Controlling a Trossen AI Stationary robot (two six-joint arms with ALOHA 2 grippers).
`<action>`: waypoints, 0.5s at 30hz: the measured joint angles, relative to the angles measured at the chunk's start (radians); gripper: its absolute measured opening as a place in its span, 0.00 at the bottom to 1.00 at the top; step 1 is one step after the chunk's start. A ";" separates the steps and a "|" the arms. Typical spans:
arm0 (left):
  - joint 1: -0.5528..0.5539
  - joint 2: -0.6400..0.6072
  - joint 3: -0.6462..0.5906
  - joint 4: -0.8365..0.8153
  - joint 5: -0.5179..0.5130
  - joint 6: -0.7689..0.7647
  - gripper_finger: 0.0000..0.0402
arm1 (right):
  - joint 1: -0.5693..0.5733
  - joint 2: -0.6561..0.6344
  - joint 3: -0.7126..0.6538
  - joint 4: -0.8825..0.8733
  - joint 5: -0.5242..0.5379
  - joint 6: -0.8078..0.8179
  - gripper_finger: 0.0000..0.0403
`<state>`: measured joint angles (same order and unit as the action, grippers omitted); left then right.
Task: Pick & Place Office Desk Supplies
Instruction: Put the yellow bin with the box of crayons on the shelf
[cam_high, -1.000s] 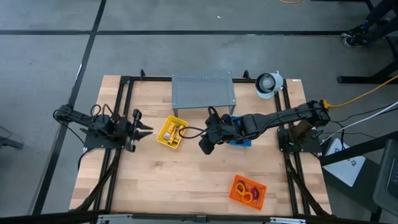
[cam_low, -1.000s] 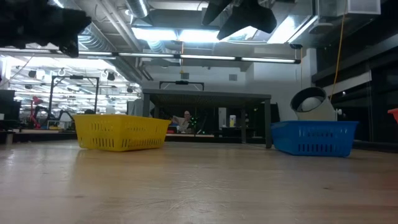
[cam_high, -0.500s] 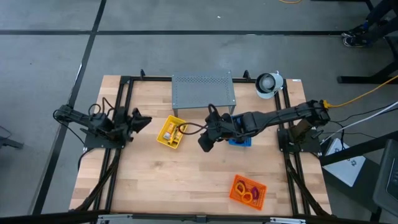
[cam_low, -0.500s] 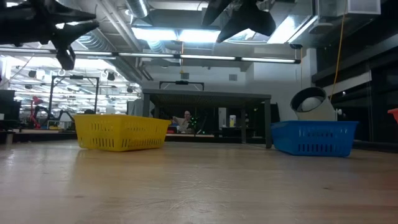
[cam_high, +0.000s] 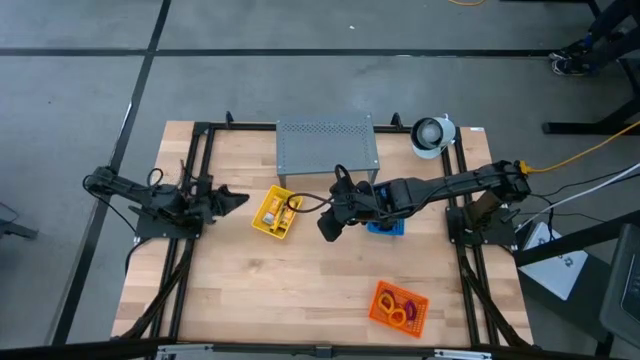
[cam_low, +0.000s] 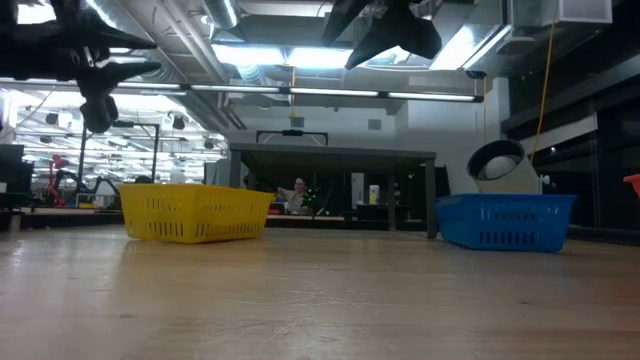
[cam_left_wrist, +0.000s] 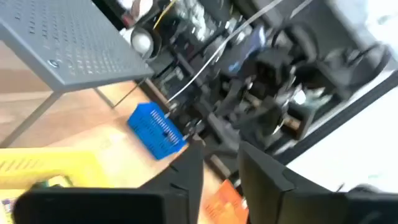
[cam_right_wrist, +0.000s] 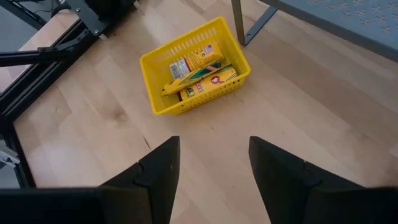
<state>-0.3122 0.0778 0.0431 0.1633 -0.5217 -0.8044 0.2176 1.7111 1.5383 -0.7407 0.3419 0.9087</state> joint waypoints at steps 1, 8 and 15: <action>0.000 0.018 0.022 -0.018 0.006 0.009 0.26 | 0.000 0.000 0.000 0.001 0.001 0.000 0.48; 0.000 0.215 0.260 -0.479 -0.057 -0.013 0.48 | 0.002 0.000 0.000 0.006 0.001 0.019 0.48; 0.036 0.430 0.397 -0.778 -0.059 -0.272 0.52 | 0.002 0.000 0.000 0.029 0.006 0.005 0.48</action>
<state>-0.2759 0.5080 0.4405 -0.6147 -0.5805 -1.0768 0.2192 1.7111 1.5383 -0.7118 0.3474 0.9133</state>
